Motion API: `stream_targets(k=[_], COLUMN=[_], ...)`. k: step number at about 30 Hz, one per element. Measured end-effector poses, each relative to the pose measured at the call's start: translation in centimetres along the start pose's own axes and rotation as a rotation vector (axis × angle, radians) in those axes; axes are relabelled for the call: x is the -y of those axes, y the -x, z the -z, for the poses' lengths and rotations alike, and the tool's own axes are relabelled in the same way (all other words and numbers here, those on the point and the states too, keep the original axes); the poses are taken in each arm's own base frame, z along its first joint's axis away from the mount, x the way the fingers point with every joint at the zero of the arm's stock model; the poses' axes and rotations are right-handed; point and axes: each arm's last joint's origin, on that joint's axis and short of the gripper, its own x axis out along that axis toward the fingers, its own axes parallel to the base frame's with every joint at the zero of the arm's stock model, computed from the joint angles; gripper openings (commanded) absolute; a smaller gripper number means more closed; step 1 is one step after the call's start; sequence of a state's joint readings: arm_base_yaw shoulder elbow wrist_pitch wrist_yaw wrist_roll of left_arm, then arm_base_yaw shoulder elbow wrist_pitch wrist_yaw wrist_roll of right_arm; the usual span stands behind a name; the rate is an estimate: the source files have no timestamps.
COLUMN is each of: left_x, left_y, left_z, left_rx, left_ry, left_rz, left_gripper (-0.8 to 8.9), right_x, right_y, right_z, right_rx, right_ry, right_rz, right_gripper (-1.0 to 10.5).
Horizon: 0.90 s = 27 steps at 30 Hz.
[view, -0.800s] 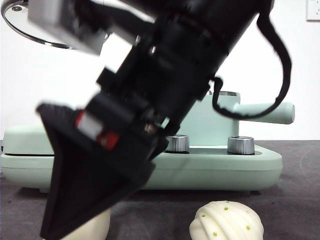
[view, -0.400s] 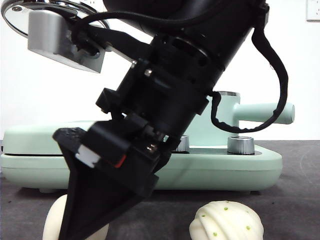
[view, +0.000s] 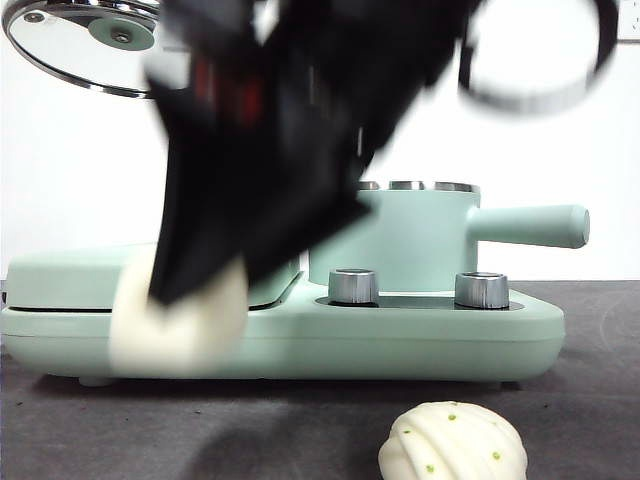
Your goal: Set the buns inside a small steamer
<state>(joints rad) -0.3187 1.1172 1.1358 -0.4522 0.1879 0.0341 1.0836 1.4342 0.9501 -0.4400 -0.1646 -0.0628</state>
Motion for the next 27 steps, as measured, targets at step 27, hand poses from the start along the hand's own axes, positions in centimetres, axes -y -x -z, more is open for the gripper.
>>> stream_targets(k=[27], left_x=[0.0], left_y=[0.0], left_z=[0.0], left_rx=[0.000], left_ry=[0.000], left_rz=[0.000], left_gripper=[0.10], right_x=[16.2], right_y=[10.3], right_z=[-7.1], right_rx=[0.013], right_ry=[-0.449], right_rz=[0.364], right_gripper=[2.4])
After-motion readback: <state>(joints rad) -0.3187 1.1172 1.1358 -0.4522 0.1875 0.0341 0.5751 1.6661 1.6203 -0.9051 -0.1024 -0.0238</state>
